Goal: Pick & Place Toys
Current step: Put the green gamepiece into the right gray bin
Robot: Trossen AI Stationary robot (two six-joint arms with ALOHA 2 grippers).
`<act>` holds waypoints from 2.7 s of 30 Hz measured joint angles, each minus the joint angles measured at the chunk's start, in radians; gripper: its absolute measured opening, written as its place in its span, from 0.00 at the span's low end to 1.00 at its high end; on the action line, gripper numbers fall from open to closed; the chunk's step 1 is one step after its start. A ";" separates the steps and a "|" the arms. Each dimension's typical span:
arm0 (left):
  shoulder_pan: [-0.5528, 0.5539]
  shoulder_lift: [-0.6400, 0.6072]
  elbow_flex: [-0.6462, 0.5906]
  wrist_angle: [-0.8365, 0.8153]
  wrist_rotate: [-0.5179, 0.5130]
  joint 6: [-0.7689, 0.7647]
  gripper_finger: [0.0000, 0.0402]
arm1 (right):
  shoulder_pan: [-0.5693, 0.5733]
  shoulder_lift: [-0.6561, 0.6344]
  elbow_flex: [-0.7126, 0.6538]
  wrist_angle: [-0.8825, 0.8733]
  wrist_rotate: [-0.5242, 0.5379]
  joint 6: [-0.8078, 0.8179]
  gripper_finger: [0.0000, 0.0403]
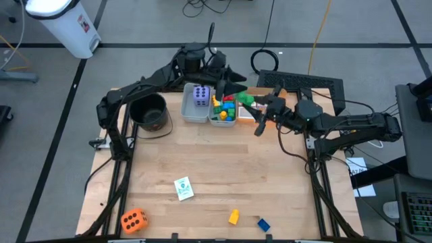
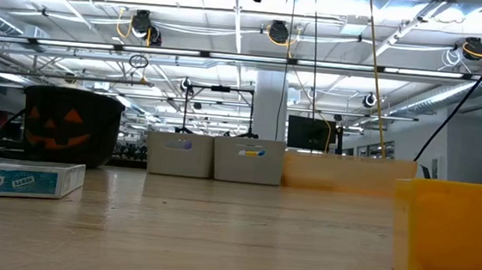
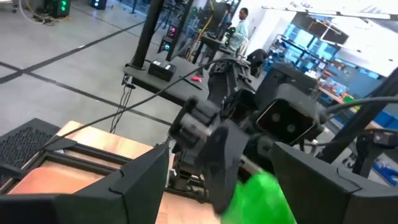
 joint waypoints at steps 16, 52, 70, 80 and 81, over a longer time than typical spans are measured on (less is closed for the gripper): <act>-0.108 0.000 0.088 -0.298 -0.067 0.227 0.68 | -0.143 0.000 0.000 -0.214 -0.507 0.350 0.33; -0.166 0.001 0.090 -0.503 -0.204 0.301 0.68 | -0.184 0.001 0.000 -0.190 -0.622 0.386 0.33; -0.167 0.001 0.090 -0.492 -0.203 0.305 0.31 | -0.184 0.002 0.000 -0.192 -0.616 0.386 0.33; -0.167 0.001 0.090 -0.492 -0.204 0.306 0.31 | -0.184 0.002 0.000 -0.191 -0.616 0.386 0.33; -0.167 0.001 0.090 -0.492 -0.204 0.306 0.30 | -0.184 0.002 0.000 -0.191 -0.616 0.386 0.33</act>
